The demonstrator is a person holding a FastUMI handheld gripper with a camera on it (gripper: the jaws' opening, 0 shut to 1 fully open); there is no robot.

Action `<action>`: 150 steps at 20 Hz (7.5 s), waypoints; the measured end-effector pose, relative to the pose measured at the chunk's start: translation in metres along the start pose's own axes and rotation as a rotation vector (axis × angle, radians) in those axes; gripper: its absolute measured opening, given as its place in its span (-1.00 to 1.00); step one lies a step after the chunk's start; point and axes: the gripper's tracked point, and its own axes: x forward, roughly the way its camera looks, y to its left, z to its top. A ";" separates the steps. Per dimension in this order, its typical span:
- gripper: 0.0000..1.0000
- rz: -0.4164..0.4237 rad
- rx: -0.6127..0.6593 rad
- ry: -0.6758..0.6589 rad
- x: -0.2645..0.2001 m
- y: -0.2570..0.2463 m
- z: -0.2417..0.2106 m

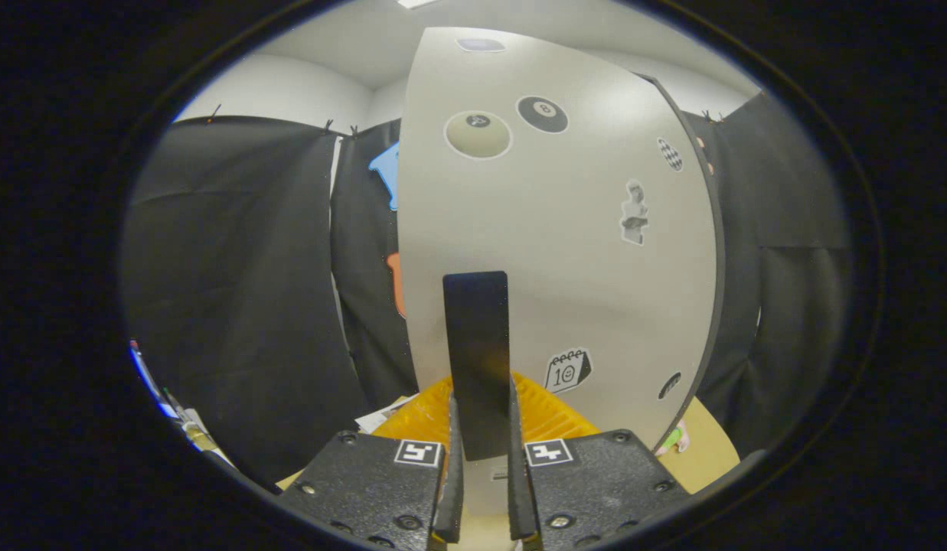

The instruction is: Open the shoe cabinet door, grab the shoes and put them into the shoe cabinet, then close the shoe cabinet door.

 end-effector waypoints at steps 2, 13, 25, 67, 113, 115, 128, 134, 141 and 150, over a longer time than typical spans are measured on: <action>-0.48 -0.001 0.003 -0.002 -0.013 -0.005 -0.003; -0.51 -0.045 -0.008 0.006 -0.091 -0.050 -0.013; -0.73 -0.248 -0.032 0.017 -0.178 -0.146 -0.014; 1.00 -0.254 -0.022 0.299 -0.197 -0.119 -0.297; -0.82 -0.131 -0.047 0.447 0.036 -0.091 -0.395; -0.82 -0.142 -0.053 0.412 0.039 -0.095 -0.363; -0.82 -0.191 -0.103 0.263 0.059 -0.123 -0.169; -0.82 -0.168 -0.107 0.239 0.115 -0.131 -0.117; -0.82 -0.154 -0.121 0.211 0.202 -0.146 -0.072; -0.82 -0.178 -0.149 0.278 0.288 -0.184 -0.064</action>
